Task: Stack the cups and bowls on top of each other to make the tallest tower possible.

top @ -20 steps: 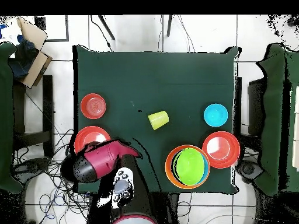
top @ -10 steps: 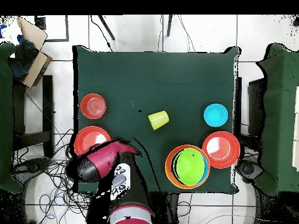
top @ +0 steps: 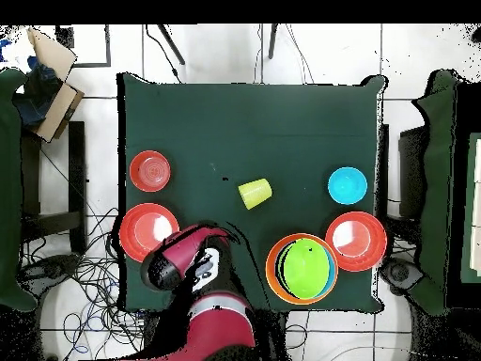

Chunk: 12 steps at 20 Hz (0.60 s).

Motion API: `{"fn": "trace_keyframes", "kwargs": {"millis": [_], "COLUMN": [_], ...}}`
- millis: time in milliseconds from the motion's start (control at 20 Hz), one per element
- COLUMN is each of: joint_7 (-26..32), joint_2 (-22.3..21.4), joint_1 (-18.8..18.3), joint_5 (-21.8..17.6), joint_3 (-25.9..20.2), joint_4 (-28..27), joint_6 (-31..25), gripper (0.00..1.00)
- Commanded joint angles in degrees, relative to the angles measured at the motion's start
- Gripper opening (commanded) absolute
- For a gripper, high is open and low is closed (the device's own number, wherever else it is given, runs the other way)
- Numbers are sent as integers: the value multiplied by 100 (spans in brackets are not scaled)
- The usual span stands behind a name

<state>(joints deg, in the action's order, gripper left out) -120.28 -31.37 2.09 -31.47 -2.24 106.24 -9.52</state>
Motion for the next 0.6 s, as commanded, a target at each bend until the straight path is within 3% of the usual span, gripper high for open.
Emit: {"fn": "trace_keyframes", "kwargs": {"millis": [50, 300, 600], "joint_7": [-253, -353, -244], "joint_2": [594, 546, 284], "joint_1": [130, 408, 363], "joint_5": [-385, -184, -134], "joint_3": [36, 283, 266], "joint_4": [-621, -654, -433], "joint_6": [540, 514, 314], "gripper": [100, 100, 100]}}
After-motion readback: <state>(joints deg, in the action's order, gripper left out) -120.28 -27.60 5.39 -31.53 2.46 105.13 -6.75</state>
